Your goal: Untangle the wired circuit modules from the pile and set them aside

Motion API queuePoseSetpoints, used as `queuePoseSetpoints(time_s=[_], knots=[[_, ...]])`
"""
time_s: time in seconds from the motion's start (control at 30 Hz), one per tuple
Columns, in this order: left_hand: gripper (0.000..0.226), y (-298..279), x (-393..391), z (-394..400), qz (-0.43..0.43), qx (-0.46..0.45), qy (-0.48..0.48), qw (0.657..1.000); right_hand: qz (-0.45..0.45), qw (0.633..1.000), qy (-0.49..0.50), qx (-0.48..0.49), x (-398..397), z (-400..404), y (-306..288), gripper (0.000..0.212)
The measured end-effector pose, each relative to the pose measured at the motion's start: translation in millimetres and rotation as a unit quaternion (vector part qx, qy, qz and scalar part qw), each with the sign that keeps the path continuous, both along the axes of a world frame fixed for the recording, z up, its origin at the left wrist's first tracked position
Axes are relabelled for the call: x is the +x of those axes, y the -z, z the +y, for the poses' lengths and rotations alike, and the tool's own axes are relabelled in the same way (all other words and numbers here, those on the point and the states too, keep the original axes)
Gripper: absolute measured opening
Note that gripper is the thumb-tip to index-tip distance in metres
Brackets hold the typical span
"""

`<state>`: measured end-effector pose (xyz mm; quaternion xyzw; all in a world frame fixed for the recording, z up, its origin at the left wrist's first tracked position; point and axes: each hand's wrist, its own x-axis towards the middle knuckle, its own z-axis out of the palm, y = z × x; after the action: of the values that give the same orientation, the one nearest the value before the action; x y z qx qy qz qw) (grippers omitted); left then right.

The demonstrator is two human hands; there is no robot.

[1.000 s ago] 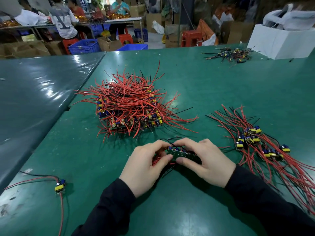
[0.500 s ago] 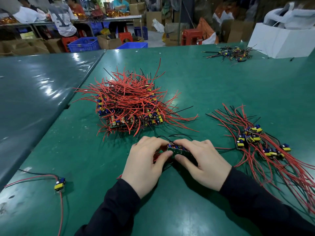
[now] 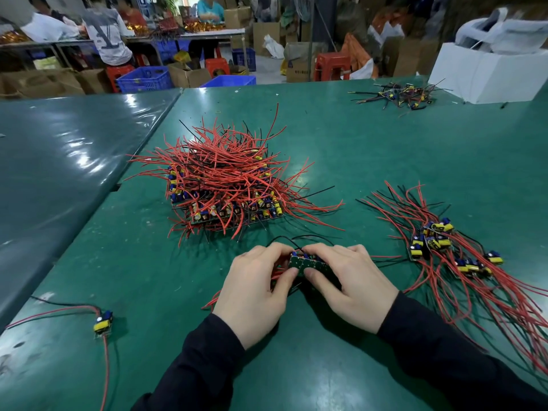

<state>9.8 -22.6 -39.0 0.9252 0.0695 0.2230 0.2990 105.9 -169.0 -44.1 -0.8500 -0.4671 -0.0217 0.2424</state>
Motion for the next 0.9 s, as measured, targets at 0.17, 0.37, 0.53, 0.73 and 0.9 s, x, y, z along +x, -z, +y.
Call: queuePoseSetpoints(time_s=[0.17, 0.37, 0.53, 0.73, 0.9], knots=[[0.013, 4, 1, -4, -0.013, -0.013, -0.043, 0.999, 0.015, 1.000, 0.014, -0.005, -4, 2, -2, 0.030], [0.012, 8, 3, -8, -0.025, -0.021, -0.093, 0.995, 0.001, 0.999, 0.042, -0.014, -9, 8, 0, 0.024], [0.010, 7, 3, -16, -0.051, 0.016, -0.114, 0.992, -0.003, 0.996, 0.085, 0.008, -20, 12, 0, 0.029], [0.012, 5, 4, -20, -0.054, 0.053, -0.133, 0.988, -0.017, 0.992, 0.122, -0.005, -24, 15, 3, 0.021], [0.010, 8, 3, -21, -0.055, 0.073, -0.139, 0.986, -0.027, 0.990, 0.140, -0.003, -27, 16, 5, 0.028]])
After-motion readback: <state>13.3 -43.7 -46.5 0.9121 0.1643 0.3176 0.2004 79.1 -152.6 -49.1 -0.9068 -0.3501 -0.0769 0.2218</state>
